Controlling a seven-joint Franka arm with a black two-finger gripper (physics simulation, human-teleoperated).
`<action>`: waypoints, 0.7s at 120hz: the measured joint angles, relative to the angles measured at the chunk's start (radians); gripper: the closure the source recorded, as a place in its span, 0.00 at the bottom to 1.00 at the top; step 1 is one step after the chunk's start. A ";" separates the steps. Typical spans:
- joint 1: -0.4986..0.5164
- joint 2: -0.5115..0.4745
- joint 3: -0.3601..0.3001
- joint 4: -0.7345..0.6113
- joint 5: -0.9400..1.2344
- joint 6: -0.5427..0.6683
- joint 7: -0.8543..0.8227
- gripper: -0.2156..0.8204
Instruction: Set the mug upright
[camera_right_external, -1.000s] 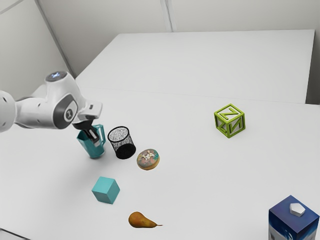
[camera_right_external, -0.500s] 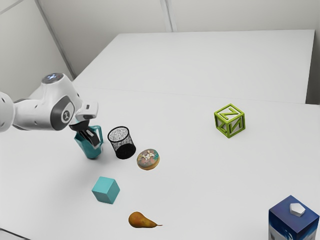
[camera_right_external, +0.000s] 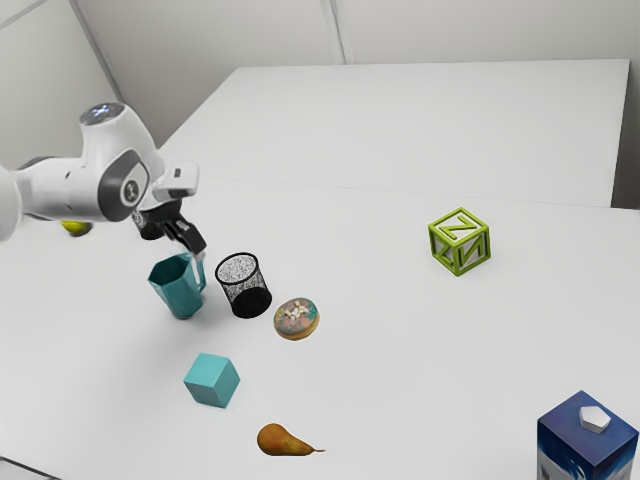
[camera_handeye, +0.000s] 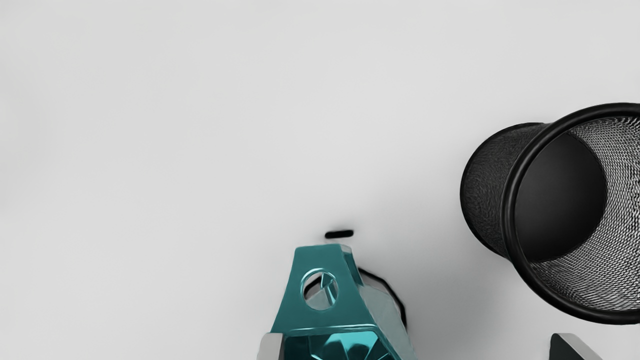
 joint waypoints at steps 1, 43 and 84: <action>-0.001 -0.001 0.000 0.007 0.000 -0.006 -0.001 0.23; -0.018 -0.025 -0.001 0.304 0.031 -0.296 -0.075 0.21; 0.251 -0.075 -0.204 0.429 0.058 -0.530 -0.159 0.21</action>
